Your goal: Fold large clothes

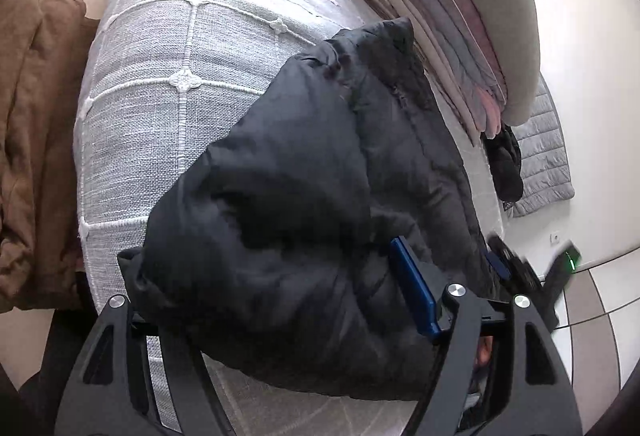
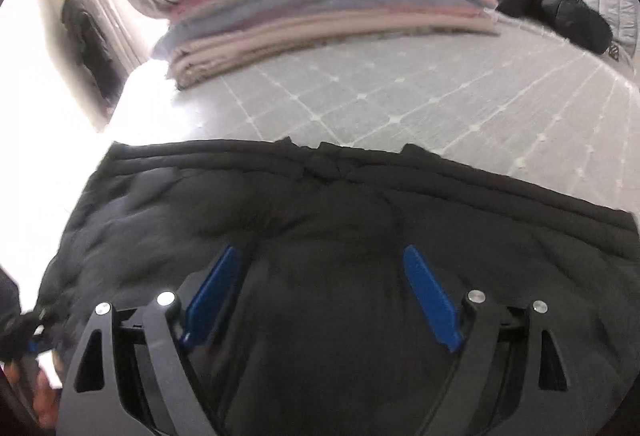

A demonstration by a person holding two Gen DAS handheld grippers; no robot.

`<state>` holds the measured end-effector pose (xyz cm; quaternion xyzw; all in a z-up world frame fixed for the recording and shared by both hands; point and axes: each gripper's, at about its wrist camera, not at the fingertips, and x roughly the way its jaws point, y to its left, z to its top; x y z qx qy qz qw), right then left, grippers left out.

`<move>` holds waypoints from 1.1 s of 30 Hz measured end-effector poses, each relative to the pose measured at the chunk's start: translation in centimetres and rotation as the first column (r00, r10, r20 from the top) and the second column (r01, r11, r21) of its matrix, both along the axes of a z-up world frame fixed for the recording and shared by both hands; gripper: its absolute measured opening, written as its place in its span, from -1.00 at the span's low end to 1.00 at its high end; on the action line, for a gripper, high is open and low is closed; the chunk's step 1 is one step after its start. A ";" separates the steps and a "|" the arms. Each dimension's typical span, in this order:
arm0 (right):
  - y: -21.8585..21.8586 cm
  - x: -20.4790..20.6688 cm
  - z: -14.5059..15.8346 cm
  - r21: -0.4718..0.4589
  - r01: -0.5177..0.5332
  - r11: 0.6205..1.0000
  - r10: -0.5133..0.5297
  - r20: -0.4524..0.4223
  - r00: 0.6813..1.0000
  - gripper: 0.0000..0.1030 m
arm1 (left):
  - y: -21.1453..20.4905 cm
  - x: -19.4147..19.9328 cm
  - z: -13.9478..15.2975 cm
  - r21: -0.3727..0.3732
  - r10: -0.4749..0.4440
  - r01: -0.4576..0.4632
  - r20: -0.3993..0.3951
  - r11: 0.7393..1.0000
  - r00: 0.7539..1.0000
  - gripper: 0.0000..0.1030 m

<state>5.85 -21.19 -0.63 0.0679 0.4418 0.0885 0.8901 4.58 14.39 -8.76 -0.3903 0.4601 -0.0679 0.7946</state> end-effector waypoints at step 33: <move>0.5 -10.7 -2.6 -0.130 0.004 0.992 -0.010 -0.042 0.999 0.70 | 1.7 -2.3 1.1 0.006 0.061 -0.062 0.099 0.998 0.993 -0.28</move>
